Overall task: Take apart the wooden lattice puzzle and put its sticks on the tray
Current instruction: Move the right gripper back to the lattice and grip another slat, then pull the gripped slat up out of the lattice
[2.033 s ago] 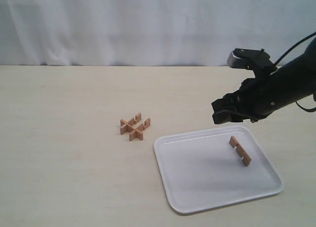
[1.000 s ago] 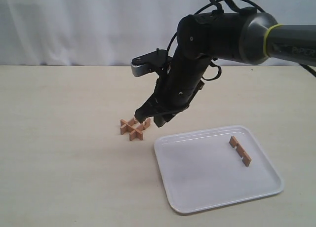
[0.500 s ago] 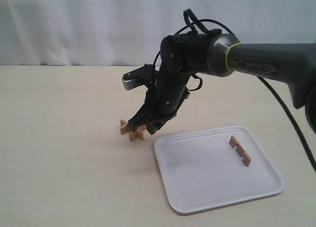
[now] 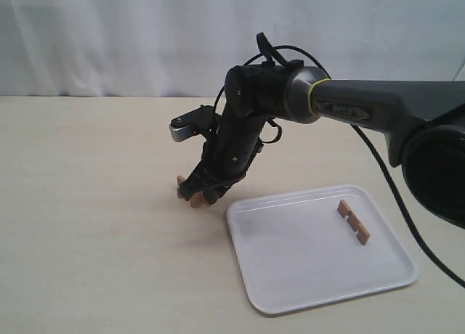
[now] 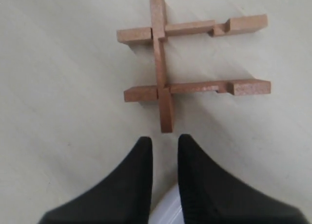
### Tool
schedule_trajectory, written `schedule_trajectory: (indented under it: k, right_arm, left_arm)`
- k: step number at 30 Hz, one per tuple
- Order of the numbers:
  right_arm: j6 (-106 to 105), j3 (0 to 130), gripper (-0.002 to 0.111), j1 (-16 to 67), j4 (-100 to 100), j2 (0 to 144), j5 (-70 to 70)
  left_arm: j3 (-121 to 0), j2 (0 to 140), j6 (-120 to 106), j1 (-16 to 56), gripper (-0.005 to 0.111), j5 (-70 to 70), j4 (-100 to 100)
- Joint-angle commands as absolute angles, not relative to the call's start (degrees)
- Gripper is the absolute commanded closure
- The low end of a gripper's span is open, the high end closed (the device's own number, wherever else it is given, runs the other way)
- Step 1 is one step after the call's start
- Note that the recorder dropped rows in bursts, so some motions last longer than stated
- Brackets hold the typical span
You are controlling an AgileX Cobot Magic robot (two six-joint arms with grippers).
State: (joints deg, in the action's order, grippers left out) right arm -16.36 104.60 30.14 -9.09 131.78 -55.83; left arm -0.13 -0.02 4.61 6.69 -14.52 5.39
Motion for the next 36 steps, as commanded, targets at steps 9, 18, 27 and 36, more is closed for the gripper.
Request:
schedule_trajectory:
  k: [9, 18, 27, 36]
  right_arm:
    - [-17.1, 104.9, 0.082, 30.1, -9.9, 133.4, -52.4]
    - [-15.4, 104.9, 0.082, 30.1, -9.7, 135.4, -50.1]
    - [-15.4, 104.9, 0.104, 30.1, -9.8, 135.4, -51.0]
    - [-15.2, 104.9, 0.104, 30.1, -10.2, 135.4, -51.8]
  left_arm:
    - [0.0, 0.0, 4.8, 6.7, 0.107, -13.9, 5.3]
    - [0.0, 0.0, 4.8, 6.7, 0.107, -13.9, 5.3]
    - [0.0, 0.0, 4.8, 6.7, 0.107, -13.9, 5.3]
    - [0.0, 0.0, 4.8, 6.7, 0.107, -13.9, 5.3]
